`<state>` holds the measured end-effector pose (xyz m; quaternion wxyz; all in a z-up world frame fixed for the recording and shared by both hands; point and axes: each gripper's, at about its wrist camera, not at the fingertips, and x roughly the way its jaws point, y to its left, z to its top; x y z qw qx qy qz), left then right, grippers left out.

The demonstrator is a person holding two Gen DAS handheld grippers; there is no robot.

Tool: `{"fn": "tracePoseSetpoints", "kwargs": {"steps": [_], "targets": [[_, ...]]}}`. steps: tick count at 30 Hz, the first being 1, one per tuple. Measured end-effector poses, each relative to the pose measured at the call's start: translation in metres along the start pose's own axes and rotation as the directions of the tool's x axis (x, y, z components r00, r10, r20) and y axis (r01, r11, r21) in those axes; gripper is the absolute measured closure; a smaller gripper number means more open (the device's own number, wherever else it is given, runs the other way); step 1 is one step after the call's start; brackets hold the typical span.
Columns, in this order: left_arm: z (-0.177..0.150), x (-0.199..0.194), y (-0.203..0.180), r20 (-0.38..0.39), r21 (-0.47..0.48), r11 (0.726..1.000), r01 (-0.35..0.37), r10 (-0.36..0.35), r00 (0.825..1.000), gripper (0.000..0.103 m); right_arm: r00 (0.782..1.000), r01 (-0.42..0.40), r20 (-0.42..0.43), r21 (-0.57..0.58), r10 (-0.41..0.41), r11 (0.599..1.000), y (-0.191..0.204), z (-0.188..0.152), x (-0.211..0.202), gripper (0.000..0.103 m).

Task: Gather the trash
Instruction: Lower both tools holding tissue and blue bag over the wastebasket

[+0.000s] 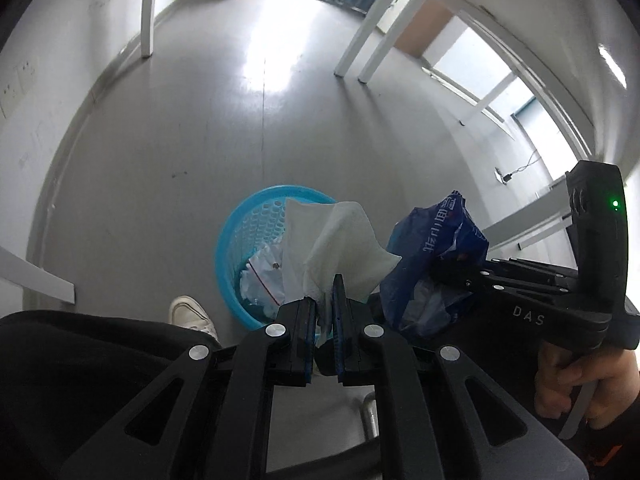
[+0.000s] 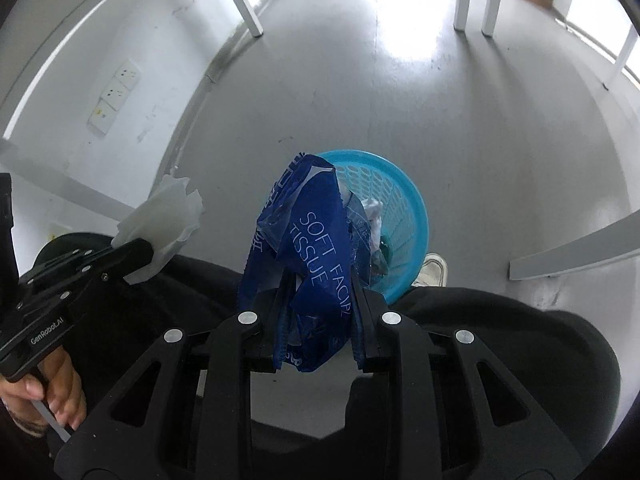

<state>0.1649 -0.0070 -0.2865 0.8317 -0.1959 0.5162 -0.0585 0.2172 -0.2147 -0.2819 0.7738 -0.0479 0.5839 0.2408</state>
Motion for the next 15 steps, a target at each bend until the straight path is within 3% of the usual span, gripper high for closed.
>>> {"fn": "tracePoseSetpoints", "kwargs": {"steps": [15], "targets": [[0.034,0.085,0.032,-0.146,-0.106,0.994,-0.040,0.025,0.989,0.096,0.988,0.023,-0.154,0.072,-0.012,0.997,-0.033,0.037,0.082,0.080]]}}
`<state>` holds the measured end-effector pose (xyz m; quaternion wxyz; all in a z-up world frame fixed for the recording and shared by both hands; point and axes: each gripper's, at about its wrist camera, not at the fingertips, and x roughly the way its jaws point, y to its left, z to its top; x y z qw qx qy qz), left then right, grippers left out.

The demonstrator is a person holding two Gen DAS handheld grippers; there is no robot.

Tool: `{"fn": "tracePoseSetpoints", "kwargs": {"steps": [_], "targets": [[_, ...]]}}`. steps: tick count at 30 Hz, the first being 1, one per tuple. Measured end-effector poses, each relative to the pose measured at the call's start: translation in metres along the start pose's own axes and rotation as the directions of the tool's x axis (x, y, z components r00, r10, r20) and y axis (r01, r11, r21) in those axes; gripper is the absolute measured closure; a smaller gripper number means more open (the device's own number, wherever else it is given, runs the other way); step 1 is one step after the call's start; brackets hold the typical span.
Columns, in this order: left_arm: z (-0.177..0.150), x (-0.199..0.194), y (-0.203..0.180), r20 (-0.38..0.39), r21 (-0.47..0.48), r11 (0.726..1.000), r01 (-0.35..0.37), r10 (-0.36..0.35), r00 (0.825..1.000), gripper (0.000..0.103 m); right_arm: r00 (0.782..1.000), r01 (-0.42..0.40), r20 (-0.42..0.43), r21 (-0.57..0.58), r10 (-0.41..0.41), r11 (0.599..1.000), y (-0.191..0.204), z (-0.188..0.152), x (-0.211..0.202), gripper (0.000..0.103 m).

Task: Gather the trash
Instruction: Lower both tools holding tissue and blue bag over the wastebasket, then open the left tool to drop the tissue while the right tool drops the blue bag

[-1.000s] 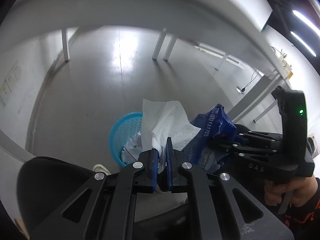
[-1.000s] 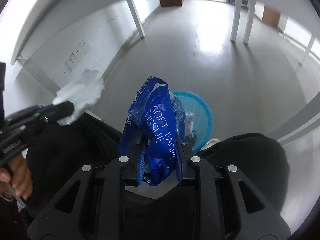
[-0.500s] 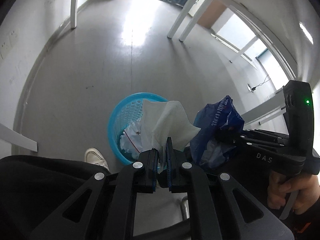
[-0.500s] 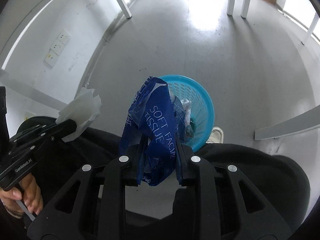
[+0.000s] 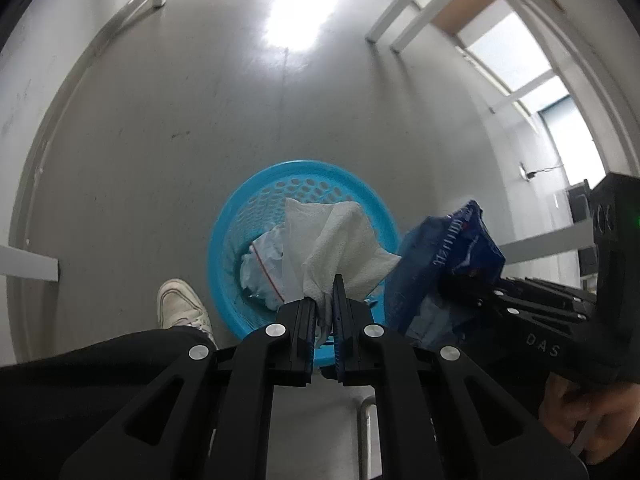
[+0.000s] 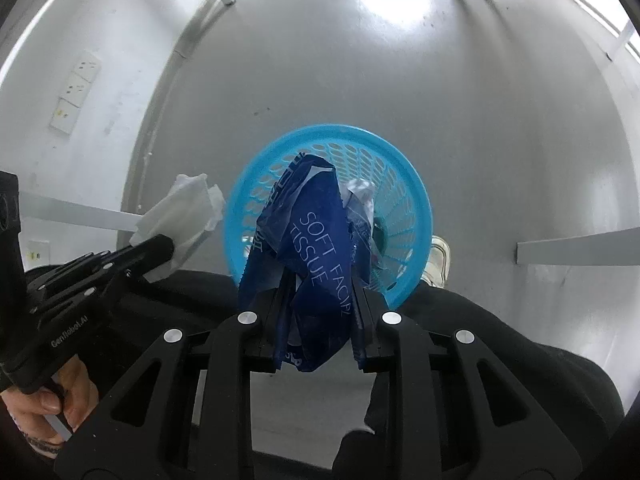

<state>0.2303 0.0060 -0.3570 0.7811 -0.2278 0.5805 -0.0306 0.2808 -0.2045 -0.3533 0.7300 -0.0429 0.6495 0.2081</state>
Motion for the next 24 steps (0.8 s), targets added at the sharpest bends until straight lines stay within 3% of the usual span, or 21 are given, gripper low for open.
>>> {"fn": "tracePoseSetpoints", "kwargs": {"steps": [13,14,16,18,24], "targets": [[0.018,0.058,0.015,-0.147,-0.098,0.995,-0.005,-0.009,0.989,0.095,0.987,0.055,-0.158,0.120,-0.035,0.991,-0.025,0.027,0.071,0.077],[0.019,0.061,0.017,-0.156,-0.119,0.993,0.002,-0.021,0.988,0.090,0.986,0.055,-0.162,0.129,-0.034,0.990,-0.027,0.028,0.073,0.076],[0.022,0.064,0.022,-0.155,-0.158,0.987,0.020,-0.045,0.987,0.059,0.988,0.028,-0.155,0.151,-0.004,0.988,-0.029,0.030,0.075,0.064],[0.024,0.063,0.026,-0.133,-0.172,0.985,0.000,-0.023,0.991,0.061,0.989,0.034,-0.145,0.153,-0.012,0.988,-0.031,0.031,0.075,0.053],[0.023,0.059,0.031,-0.121,-0.179,0.984,-0.008,-0.014,0.993,0.061,0.991,0.037,-0.129,0.151,-0.018,0.988,-0.030,0.031,0.075,0.046]]}}
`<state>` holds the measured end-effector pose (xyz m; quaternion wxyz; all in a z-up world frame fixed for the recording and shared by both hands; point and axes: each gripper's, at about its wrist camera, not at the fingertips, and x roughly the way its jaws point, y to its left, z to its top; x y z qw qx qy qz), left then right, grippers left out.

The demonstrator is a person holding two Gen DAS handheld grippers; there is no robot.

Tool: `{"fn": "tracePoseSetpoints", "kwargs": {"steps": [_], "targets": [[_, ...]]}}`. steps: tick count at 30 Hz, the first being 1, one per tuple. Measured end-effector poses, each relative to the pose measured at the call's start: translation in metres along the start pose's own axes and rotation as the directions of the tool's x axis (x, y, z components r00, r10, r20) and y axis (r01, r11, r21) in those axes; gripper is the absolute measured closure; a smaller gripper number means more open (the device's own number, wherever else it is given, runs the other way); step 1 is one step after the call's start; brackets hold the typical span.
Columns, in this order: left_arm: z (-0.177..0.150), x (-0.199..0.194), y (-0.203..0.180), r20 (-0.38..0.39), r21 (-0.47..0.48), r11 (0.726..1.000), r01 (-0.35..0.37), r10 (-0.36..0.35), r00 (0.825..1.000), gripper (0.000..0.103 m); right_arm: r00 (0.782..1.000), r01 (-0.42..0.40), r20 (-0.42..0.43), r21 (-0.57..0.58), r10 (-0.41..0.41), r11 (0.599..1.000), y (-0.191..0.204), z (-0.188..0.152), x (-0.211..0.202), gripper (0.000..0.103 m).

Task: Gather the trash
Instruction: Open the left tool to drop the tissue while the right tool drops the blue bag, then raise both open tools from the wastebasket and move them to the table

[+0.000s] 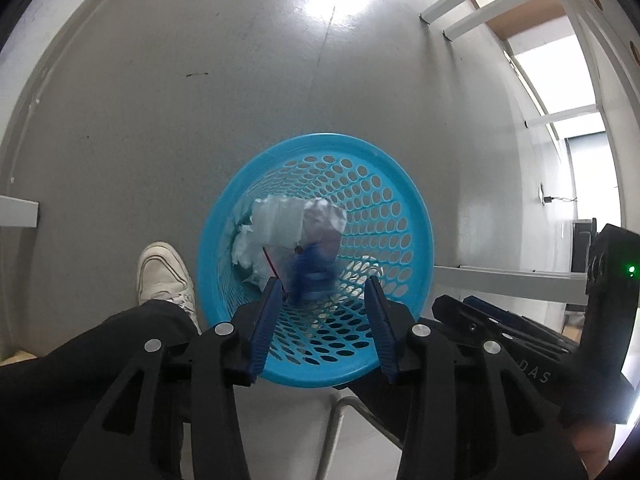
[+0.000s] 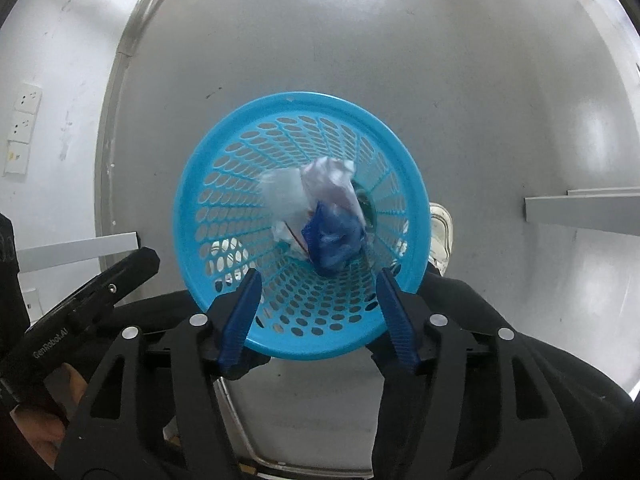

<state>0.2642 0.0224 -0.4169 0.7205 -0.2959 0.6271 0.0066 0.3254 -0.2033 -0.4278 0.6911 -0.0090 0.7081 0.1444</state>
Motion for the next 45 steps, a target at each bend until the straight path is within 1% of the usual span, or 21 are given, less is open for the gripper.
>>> {"fn": "tracePoseSetpoints", "kwargs": {"steps": [5,9,12,15,18,20,24,26,29,32,33,35,36,39,42,45], "targets": [[0.000,-0.005,-0.006,0.017,0.018,1.000,-0.013,0.013,1.000,0.061,0.999,0.024,0.026,-0.046,-0.023,0.999,0.007,-0.004,-0.006,0.046],[-0.003,-0.011,-0.010,0.033,0.014,1.000,-0.023,0.023,0.999,0.061,0.998,0.037,0.055,-0.074,-0.033,0.997,0.014,-0.007,-0.013,0.046],[-0.005,-0.021,-0.011,0.062,0.016,0.999,-0.047,0.046,0.997,0.061,0.995,0.059,0.091,-0.103,-0.049,0.993,0.017,-0.013,-0.025,0.046],[-0.010,-0.036,-0.011,0.100,0.003,0.999,-0.050,0.050,0.994,0.061,0.986,0.103,0.143,-0.111,-0.087,0.988,0.020,-0.024,-0.043,0.046],[-0.016,-0.054,-0.011,0.142,-0.005,0.998,-0.061,0.061,0.988,0.059,0.982,0.086,0.178,-0.106,-0.066,0.991,0.021,-0.035,-0.062,0.046],[-0.022,-0.065,-0.012,0.167,0.003,0.997,-0.072,0.070,0.983,0.058,0.975,0.079,0.214,-0.108,-0.055,0.991,0.023,-0.045,-0.078,0.044],[-0.035,-0.086,-0.019,0.223,0.047,0.992,-0.121,0.107,0.969,0.058,0.964,0.072,0.264,-0.155,-0.029,0.985,0.033,-0.068,-0.101,0.042],[-0.041,-0.092,-0.021,0.239,0.067,0.988,-0.142,0.123,0.963,0.058,0.954,0.087,0.297,-0.175,-0.032,0.981,0.036,-0.081,-0.114,0.040],[-0.054,-0.105,-0.027,0.264,0.106,0.980,-0.166,0.133,0.955,0.058,0.945,0.079,0.327,-0.182,-0.015,0.980,0.036,-0.096,-0.130,0.038],[-0.065,-0.123,-0.032,0.309,0.143,0.971,-0.193,0.142,0.940,0.052,0.934,0.071,0.358,-0.180,-0.001,0.981,0.032,-0.108,-0.144,0.037],[-0.069,-0.129,-0.032,0.319,0.147,0.970,-0.194,0.139,0.938,0.051,0.933,0.060,0.360,-0.183,0.010,0.981,0.033,-0.113,-0.149,0.034],[-0.077,-0.146,-0.033,0.335,0.156,0.974,-0.164,0.104,0.936,0.049,0.933,0.056,0.360,-0.200,0.020,0.978,0.037,-0.123,-0.155,0.034],[-0.082,-0.152,-0.034,0.347,0.166,0.972,-0.165,0.099,0.933,0.046,0.929,0.062,0.368,-0.210,0.020,0.976,0.039,-0.130,-0.159,0.034],[-0.099,-0.172,-0.044,0.388,0.208,0.958,-0.200,0.107,0.916,0.042,0.916,0.048,0.397,-0.228,0.048,0.973,0.040,-0.150,-0.176,0.034],[-0.115,-0.190,-0.058,0.411,0.259,0.945,-0.202,0.082,0.908,0.033,0.900,0.047,0.431,-0.237,0.062,0.970,0.038,-0.168,-0.195,0.034],[-0.133,-0.211,-0.071,0.442,0.312,0.928,-0.202,0.047,0.896,0.031,0.873,0.061,0.484,-0.239,0.065,0.969,0.035,-0.189,-0.219,0.034]]}}
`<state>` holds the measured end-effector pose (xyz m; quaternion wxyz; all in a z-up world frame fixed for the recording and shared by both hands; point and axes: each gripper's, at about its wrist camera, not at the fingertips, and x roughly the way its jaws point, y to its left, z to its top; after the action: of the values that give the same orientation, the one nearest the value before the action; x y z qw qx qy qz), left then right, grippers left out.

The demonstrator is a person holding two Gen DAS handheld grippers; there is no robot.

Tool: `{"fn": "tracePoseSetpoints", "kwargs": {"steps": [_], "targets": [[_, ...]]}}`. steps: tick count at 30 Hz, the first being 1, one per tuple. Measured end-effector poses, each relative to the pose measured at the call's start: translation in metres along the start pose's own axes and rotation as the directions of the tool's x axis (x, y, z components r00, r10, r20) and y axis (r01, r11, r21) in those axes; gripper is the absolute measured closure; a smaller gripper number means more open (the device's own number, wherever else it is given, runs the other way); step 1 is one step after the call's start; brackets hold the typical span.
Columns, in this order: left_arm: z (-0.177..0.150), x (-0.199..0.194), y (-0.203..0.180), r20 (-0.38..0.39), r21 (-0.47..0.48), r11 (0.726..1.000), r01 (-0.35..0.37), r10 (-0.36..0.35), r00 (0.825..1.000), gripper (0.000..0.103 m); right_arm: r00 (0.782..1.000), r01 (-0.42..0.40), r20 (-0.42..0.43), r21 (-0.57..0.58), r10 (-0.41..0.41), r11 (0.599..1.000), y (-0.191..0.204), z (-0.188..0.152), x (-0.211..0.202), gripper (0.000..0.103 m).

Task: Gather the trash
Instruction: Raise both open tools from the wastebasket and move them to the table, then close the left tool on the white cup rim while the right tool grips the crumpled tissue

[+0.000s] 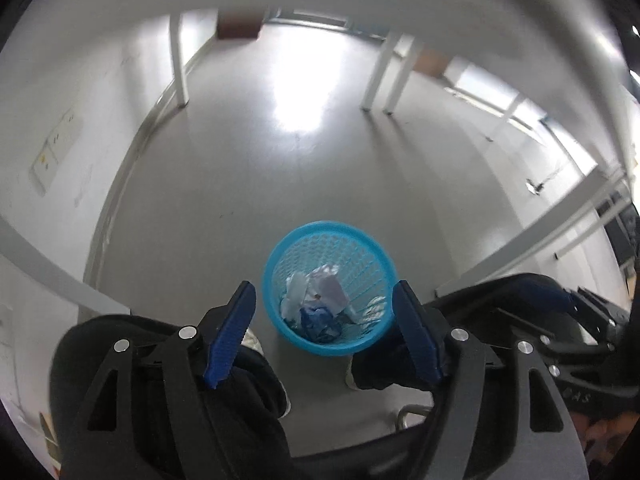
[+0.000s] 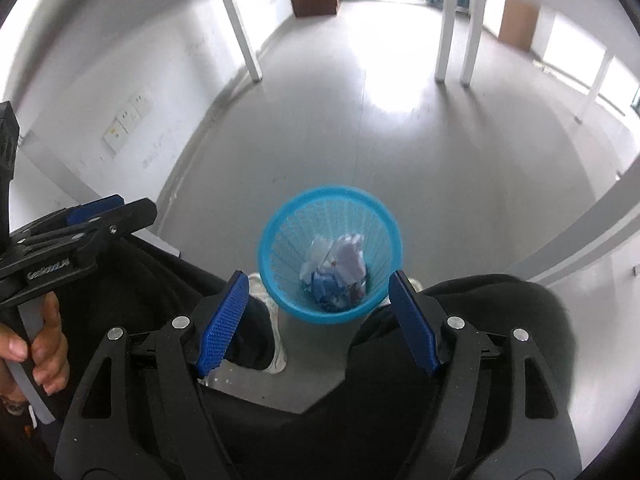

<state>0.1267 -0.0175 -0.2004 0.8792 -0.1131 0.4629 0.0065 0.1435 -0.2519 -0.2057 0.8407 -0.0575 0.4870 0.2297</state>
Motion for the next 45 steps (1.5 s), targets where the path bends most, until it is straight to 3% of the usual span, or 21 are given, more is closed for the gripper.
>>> {"fn": "tracePoseSetpoints", "kwargs": {"steps": [4,9,15,19,24,28,35,42,45], "targets": [[0.002,-0.045,-0.021,0.098,0.077,0.996,-0.046,0.038,0.994,0.028,0.995,0.009,0.096,0.000,-0.009,1.000,0.000,-0.003,-0.039,0.034],[0.013,-0.101,-0.037,0.199,0.099,0.995,-0.017,-0.003,0.980,0.023,0.975,0.003,0.221,0.004,-0.003,1.000,0.000,0.001,-0.090,0.033],[0.028,-0.153,-0.041,0.324,0.104,0.995,0.007,-0.041,0.945,0.014,0.939,-0.034,0.343,0.002,0.031,0.999,0.005,0.020,-0.143,0.028],[0.040,-0.177,-0.045,0.417,0.129,0.991,0.020,-0.072,0.906,0.006,0.913,-0.039,0.407,-0.013,0.041,0.999,0.011,0.036,-0.168,0.024],[0.059,-0.197,-0.053,0.454,0.120,0.993,0.022,-0.075,0.888,0.006,0.880,-0.048,0.472,-0.020,0.052,0.999,0.011,0.060,-0.193,0.011],[0.077,-0.207,-0.045,0.485,0.112,0.994,0.021,-0.073,0.871,0.006,0.869,-0.045,0.492,-0.034,0.056,0.998,0.010,0.086,-0.200,0.009],[0.116,-0.211,-0.039,0.508,0.118,0.993,0.017,-0.075,0.858,0.006,0.868,-0.057,0.492,-0.037,0.068,0.998,0.010,0.124,-0.203,0.009],[0.167,-0.195,-0.028,0.502,0.149,0.989,-0.003,-0.073,0.862,0.006,0.893,-0.035,0.445,-0.076,0.065,0.997,0.019,0.179,-0.173,0.009],[0.191,-0.182,-0.019,0.481,0.131,0.991,0.025,-0.085,0.873,0.006,0.910,-0.042,0.410,-0.064,0.065,0.997,0.018,0.203,-0.156,0.009]]}}
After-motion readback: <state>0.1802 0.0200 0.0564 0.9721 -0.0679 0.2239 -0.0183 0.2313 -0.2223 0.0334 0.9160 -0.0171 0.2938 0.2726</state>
